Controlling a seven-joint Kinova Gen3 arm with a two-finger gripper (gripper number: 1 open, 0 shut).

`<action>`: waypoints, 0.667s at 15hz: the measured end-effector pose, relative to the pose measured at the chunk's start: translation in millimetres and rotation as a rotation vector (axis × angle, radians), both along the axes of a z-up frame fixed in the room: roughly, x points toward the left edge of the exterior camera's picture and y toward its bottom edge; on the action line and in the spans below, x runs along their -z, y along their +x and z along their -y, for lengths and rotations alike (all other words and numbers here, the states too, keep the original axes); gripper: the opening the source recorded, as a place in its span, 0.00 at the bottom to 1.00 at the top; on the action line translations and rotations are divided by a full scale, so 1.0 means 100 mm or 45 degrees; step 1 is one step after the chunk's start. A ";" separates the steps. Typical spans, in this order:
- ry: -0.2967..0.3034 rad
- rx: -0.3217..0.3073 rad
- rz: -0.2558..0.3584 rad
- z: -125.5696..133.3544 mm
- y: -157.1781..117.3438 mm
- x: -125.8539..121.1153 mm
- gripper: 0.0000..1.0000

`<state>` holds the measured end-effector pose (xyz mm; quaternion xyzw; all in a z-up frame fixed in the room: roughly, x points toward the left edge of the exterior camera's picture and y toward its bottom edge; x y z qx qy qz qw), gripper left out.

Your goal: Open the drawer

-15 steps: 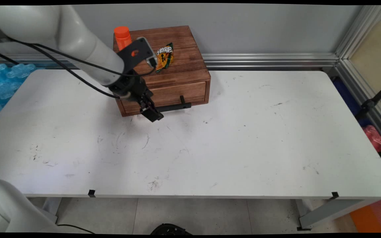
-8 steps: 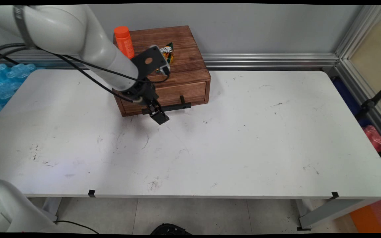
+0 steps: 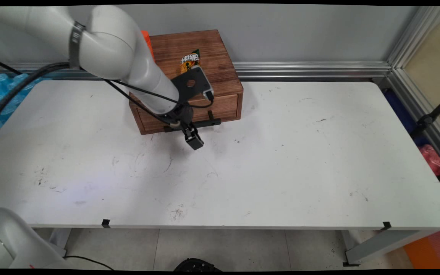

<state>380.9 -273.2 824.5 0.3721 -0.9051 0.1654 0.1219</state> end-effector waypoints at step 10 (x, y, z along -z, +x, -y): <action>0.011 0.014 0.054 0.18 -0.08 0.23 1.00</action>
